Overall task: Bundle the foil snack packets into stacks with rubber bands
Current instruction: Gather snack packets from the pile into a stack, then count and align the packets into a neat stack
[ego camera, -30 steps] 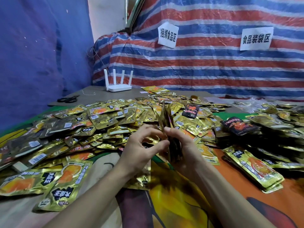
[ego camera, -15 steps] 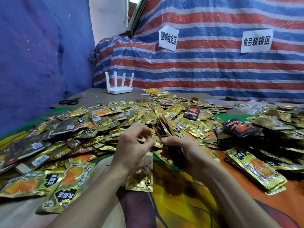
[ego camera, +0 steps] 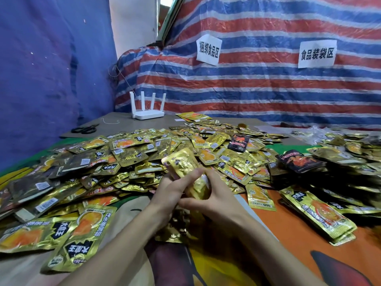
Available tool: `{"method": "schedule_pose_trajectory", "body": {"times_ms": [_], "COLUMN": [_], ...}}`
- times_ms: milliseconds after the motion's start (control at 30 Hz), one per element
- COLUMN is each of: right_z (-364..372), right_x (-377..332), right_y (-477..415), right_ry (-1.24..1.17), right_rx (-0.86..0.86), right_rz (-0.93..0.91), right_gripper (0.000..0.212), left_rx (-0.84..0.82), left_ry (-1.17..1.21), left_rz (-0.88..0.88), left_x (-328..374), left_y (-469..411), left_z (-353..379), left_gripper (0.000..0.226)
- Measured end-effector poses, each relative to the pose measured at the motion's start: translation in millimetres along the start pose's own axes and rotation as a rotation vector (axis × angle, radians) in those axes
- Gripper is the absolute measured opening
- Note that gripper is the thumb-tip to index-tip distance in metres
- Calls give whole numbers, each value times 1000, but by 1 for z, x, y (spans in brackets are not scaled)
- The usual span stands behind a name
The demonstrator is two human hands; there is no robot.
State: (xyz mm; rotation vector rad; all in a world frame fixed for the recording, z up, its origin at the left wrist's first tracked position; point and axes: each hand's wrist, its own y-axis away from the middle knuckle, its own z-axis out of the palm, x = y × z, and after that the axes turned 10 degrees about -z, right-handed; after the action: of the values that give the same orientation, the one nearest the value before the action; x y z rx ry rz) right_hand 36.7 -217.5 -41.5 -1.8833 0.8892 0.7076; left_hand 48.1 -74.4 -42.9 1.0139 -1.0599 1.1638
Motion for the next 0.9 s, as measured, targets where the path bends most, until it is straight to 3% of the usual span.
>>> {"method": "schedule_pose_trajectory", "body": {"times_ms": [100,167,333,433,533,767,900], "right_z": [-2,-3,-5,-4,-8,-41,-86], "right_x": [-3,-3,-6,-10,-13,-23,-26], "right_y": [-2,-2,-2,-2,-1,14,41], "right_ry": [-153,-189,-259,-356,-438,-288,-96], "right_rx": [18,103,342,190,122,169,273], "right_rz": [41,-8,83,268,261,264,275], "right_gripper": [77,51,30,45,19,14,14], "left_rx": [89,163,207,157,112,7,-44], "left_ry": [64,126,241,235,126,-107,-308], "left_rz": [-12,-21,1,32,71,12,94], "left_x": [3,6,10,7,5,3,1], "left_y": [-2,-3,-1,1,-1,9,19], "left_z": [-4,-6,-9,-4,-2,10,30], "left_gripper": [8,7,34,32,24,71,75]}}
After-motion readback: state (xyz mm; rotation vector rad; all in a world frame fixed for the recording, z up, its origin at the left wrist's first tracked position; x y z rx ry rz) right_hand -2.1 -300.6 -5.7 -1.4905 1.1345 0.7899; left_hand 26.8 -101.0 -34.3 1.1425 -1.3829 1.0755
